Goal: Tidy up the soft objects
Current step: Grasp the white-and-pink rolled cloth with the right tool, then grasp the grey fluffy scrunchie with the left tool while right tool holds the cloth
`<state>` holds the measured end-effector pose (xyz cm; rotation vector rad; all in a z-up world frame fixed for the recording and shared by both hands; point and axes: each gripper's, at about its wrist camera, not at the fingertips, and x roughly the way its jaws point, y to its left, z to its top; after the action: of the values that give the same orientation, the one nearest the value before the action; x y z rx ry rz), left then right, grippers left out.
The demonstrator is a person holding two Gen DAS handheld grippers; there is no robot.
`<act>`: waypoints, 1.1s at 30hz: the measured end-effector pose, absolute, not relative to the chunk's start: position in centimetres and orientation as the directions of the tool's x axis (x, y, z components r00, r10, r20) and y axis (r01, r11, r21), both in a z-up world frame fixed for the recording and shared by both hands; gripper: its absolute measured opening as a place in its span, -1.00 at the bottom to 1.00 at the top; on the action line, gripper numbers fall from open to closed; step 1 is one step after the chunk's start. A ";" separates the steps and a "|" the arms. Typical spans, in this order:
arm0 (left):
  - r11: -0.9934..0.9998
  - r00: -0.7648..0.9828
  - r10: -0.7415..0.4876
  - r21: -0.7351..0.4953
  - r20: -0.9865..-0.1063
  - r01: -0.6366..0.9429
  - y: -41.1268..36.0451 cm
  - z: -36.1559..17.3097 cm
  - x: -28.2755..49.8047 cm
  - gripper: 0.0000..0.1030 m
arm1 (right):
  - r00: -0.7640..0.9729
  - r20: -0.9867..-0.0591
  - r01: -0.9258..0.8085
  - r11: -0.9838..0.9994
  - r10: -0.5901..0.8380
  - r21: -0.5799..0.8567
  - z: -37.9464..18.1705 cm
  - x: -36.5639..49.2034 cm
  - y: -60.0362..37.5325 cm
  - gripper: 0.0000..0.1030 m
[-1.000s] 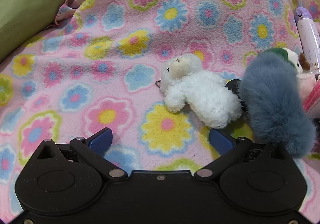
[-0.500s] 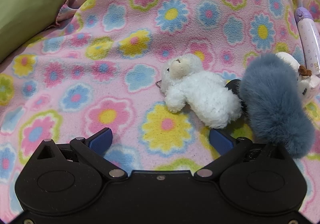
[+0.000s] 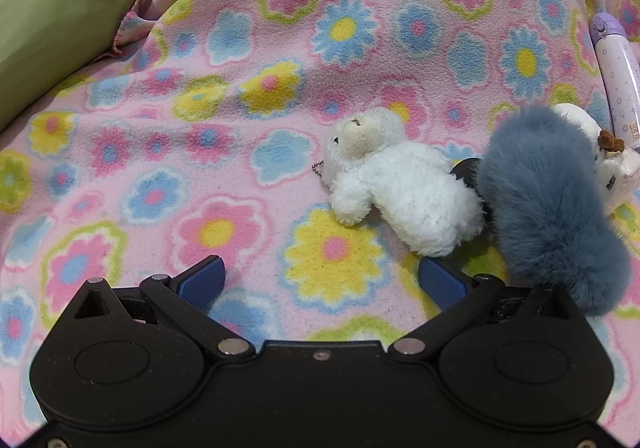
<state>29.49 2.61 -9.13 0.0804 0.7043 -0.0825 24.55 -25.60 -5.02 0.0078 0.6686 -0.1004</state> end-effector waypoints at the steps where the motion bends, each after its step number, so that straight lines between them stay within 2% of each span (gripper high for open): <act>1: 0.994 0.759 -0.049 0.046 -0.649 0.103 2.6 -9.1 29.5 0.96 | 0.774 -0.623 0.105 0.993 -0.113 -0.049 -5.4 24.5 -25.5 0.99; 7: 0.994 0.758 -0.061 0.033 -0.649 0.108 2.8 -9.1 29.5 0.95 | 0.746 -0.652 0.101 0.991 -0.135 -0.089 -7.5 24.0 -26.6 0.97; 8: 0.994 0.759 -0.066 0.027 -0.648 0.110 2.9 -9.1 29.4 0.94 | 0.751 -0.646 0.100 0.991 -0.135 -0.091 -7.7 23.9 -26.7 0.92; 9: 0.994 0.761 -0.073 0.020 -0.645 0.112 3.0 -9.0 29.3 0.94 | 0.760 -0.636 0.102 0.991 -0.137 -0.091 -7.7 23.8 -26.7 0.76; 11: 0.993 0.765 -0.094 -0.003 -0.637 0.119 3.4 -8.8 29.0 0.93 | 0.765 -0.631 0.095 0.991 -0.130 -0.090 -7.6 23.9 -26.5 0.71; 19: 0.991 0.782 -0.131 -0.077 -0.610 0.106 5.3 -6.6 26.4 0.93 | 0.785 -0.617 0.025 0.998 -0.057 -0.060 -6.9 26.1 -25.2 0.69; 25: 0.981 0.807 -0.179 -0.045 -0.563 0.186 3.6 -3.7 24.7 0.93 | 0.774 -0.632 0.029 0.999 -0.039 -0.026 -8.0 26.6 -25.4 0.72; 33: 0.945 0.765 -0.223 0.060 -0.604 0.323 -2.8 -4.6 24.9 0.93 | 0.778 -0.628 0.033 0.999 -0.032 -0.009 -8.1 26.5 -25.5 0.73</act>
<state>24.91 -2.80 -4.63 0.1646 0.6333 -0.2978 26.47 -25.45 -8.14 0.0022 0.6786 -0.0352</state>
